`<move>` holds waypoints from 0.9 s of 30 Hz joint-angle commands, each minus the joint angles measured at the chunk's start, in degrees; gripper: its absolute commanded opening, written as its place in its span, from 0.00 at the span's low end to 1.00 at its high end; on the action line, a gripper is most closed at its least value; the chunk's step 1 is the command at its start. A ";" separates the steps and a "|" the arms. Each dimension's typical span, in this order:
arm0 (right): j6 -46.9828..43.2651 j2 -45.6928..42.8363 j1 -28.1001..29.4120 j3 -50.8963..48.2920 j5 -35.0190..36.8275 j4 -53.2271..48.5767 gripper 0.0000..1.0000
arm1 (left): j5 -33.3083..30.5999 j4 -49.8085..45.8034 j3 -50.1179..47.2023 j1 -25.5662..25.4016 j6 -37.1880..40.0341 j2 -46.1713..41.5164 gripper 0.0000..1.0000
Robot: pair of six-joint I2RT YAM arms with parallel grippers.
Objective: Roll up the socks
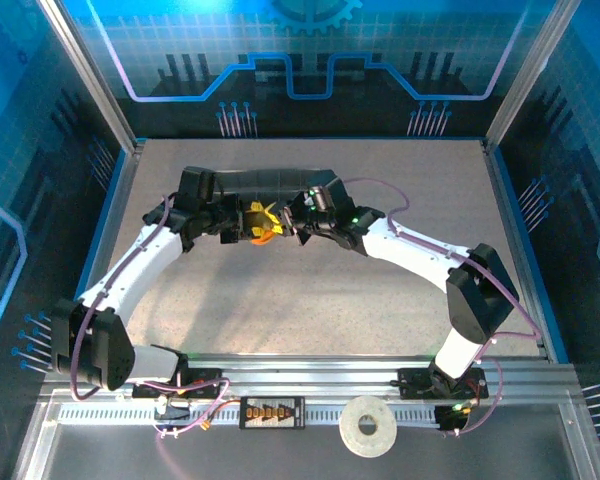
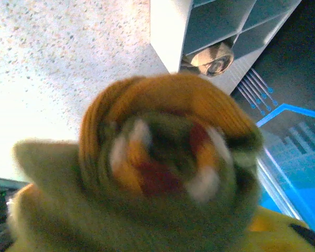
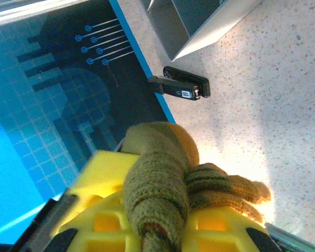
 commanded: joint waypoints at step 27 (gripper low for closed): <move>-81.33 20.72 -7.16 33.32 14.28 -31.92 0.00 | -12.79 -14.53 -4.63 -0.36 17.23 -18.42 0.75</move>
